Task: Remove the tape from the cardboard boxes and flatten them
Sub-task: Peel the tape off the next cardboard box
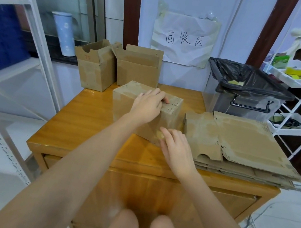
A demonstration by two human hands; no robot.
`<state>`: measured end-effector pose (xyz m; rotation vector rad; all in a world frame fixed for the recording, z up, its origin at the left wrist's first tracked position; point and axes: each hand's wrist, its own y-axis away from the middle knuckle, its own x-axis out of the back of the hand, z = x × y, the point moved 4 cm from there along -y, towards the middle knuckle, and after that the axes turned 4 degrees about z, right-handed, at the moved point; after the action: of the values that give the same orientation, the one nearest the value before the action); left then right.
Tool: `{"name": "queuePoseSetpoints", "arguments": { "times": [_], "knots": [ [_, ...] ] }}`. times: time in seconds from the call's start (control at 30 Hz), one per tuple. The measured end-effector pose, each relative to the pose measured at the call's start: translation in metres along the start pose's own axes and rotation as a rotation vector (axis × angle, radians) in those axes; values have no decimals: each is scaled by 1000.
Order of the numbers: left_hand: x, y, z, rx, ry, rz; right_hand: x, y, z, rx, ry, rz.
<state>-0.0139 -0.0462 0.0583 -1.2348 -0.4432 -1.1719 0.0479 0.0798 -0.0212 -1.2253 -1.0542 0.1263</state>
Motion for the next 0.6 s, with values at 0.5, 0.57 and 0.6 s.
{"name": "queuePoseSetpoints", "arguments": {
  "times": [0.5,0.57,0.6],
  "knots": [
    [-2,0,-1,-3,-32,12,42,-19,8,-562,-540,11],
    [-3,0,-2,0,-45,16,48,-24,9,-559,-502,-4],
    [-3,0,-1,3,-52,16,50,-26,11,-566,-492,-7]
  ]
}}
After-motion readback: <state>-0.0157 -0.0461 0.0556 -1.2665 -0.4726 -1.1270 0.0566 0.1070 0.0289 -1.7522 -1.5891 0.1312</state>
